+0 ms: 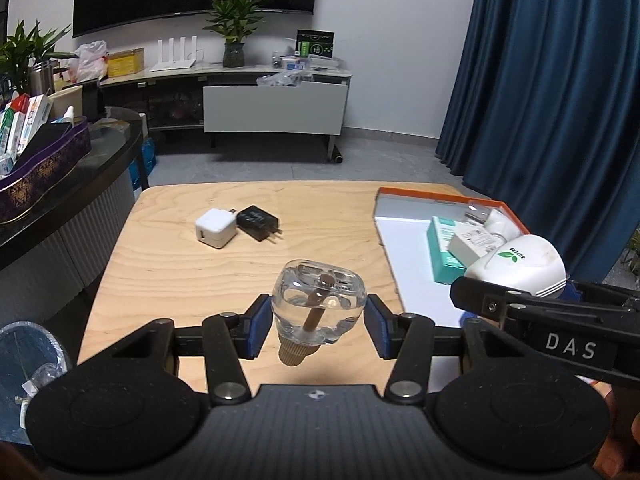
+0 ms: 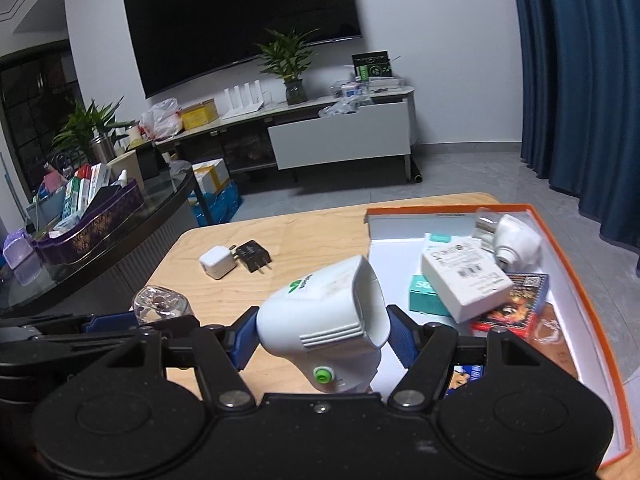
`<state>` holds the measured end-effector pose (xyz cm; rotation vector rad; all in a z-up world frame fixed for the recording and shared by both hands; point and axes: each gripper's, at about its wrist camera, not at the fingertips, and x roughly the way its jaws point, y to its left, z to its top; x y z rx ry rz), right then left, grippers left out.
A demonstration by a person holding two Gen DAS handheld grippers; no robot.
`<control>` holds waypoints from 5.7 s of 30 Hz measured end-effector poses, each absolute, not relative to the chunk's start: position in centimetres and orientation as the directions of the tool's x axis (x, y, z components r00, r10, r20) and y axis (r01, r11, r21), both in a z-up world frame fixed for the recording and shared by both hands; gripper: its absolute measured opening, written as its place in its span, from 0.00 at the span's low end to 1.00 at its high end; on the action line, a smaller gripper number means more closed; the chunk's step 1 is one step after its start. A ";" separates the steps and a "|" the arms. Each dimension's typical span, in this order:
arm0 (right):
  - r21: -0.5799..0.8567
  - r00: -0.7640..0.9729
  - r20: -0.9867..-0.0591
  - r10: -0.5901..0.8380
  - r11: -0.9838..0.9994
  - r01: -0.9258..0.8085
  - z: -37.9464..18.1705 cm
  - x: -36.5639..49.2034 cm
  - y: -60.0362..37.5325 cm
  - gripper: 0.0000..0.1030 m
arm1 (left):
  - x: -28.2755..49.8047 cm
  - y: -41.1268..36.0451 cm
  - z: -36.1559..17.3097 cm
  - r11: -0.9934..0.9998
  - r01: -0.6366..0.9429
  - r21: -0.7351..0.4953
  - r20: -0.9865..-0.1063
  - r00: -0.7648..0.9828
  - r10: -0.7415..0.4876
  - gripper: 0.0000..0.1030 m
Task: Organize rigid objects
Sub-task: 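Carry the glass bottle and white freshener over the white lid, then lower the glass bottle and white freshener into the lid and release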
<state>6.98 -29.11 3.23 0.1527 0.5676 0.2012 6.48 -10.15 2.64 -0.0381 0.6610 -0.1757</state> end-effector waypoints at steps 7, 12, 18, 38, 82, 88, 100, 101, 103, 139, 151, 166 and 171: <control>0.207 0.839 -0.503 0.209 0.971 -0.118 3.5 6.0 -30.6 0.77 | 5.9 -11.7 3.0 0.980 0.176 -0.091 -0.600 0.776 -0.194 0.49; 0.210 0.844 -0.499 0.195 0.972 -0.101 3.6 5.5 -31.4 0.77 | 5.7 -12.6 3.0 0.978 0.191 -0.083 -0.596 0.777 -0.202 0.49; 0.218 0.848 -0.499 0.180 0.973 -0.078 3.5 5.2 -32.4 0.77 | 5.5 -13.6 3.0 0.975 0.207 -0.081 -0.597 0.773 -0.214 0.49; 0.213 0.862 -0.498 0.098 0.977 0.012 3.1 2.8 -36.5 0.77 | 4.5 -17.3 2.8 0.955 0.280 -0.092 -0.598 0.752 -0.278 0.49; 0.205 0.838 -0.546 -0.029 0.964 0.168 1.0 3.7 -42.9 0.77 | 5.1 -23.7 0.9 0.902 0.422 -0.090 -0.633 0.675 -0.378 0.50; 0.205 0.833 -0.553 -0.023 0.965 0.163 0.7 4.1 -42.9 0.77 | 5.4 -23.7 0.6 0.903 0.419 -0.089 -0.642 0.669 -0.374 0.50; 0.205 0.824 -0.567 -0.011 0.966 0.154 0.3 5.2 -43.2 0.77 | 5.9 -23.9 0.3 0.901 0.425 -0.091 -0.638 0.670 -0.380 0.50; 0.205 0.824 -0.566 -0.012 0.966 0.155 0.4 5.2 -43.3 0.77 | 5.9 -23.8 0.3 0.899 0.426 -0.100 -0.639 0.665 -0.386 0.50; 0.207 0.827 -0.562 -0.013 0.966 0.156 0.6 5.3 -43.4 0.77 | 6.0 -23.7 0.6 0.897 0.428 -0.111 -0.635 0.664 -0.395 0.50; 0.211 0.819 -0.573 0.017 0.969 0.127 1.2 6.1 -43.5 0.77 | 8.5 -23.9 4.0 0.885 0.441 -0.147 -0.575 0.690 -0.440 0.50; 0.209 0.808 -0.588 0.035 0.971 0.111 0.7 6.3 -43.0 0.77 | 8.7 -24.1 3.9 0.886 0.441 -0.146 -0.585 0.684 -0.437 0.50; 0.214 0.785 -0.617 0.059 0.972 0.095 -0.1 6.6 -42.7 0.77 | 8.9 -24.2 3.5 0.884 0.445 -0.145 -0.593 0.676 -0.437 0.50; 0.220 0.778 -0.625 0.064 0.971 0.096 -0.3 6.7 -42.9 0.77 | 8.9 -24.4 3.4 0.882 0.448 -0.143 -0.595 0.674 -0.438 0.50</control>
